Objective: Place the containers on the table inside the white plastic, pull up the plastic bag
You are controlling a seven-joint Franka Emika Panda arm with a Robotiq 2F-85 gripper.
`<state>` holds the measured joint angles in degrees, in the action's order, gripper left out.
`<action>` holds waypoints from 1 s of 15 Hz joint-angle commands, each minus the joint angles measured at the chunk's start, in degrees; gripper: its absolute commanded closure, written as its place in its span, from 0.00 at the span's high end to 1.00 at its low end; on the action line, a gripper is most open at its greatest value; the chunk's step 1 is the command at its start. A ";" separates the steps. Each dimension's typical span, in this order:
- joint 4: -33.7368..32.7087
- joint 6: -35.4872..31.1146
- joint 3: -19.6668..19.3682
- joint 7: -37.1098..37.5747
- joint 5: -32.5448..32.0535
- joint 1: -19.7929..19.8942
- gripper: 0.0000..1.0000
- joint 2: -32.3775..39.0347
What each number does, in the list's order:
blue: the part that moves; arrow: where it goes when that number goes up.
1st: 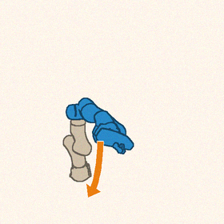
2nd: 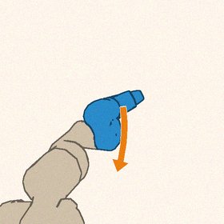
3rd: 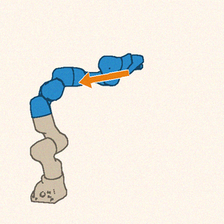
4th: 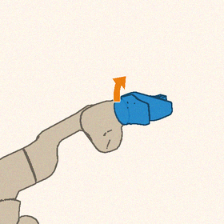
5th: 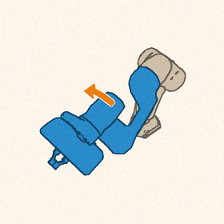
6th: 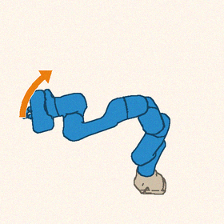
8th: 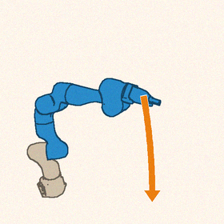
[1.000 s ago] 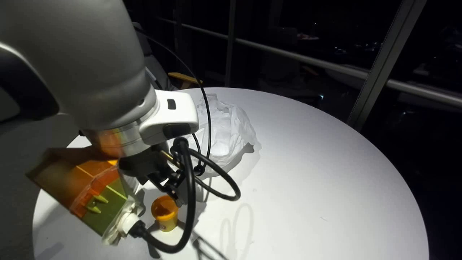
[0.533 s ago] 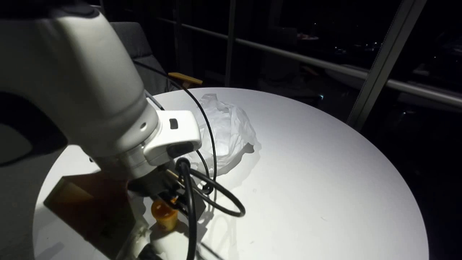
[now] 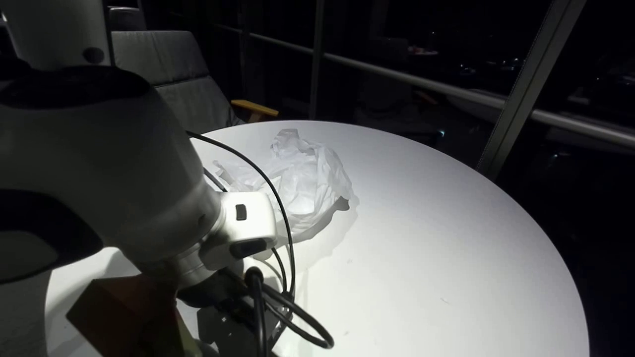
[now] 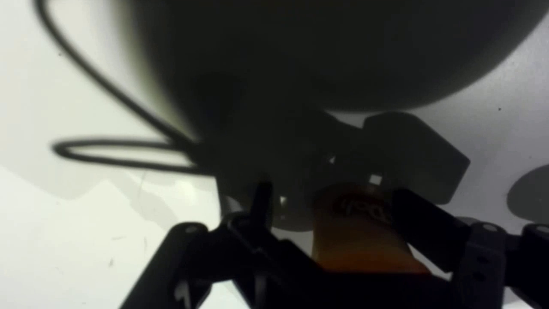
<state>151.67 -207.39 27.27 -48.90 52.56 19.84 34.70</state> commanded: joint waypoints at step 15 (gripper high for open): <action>-2.32 10.54 -11.18 -8.42 28.58 -26.01 0.22 -14.41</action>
<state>151.68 -196.43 18.44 -53.21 74.82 0.42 20.03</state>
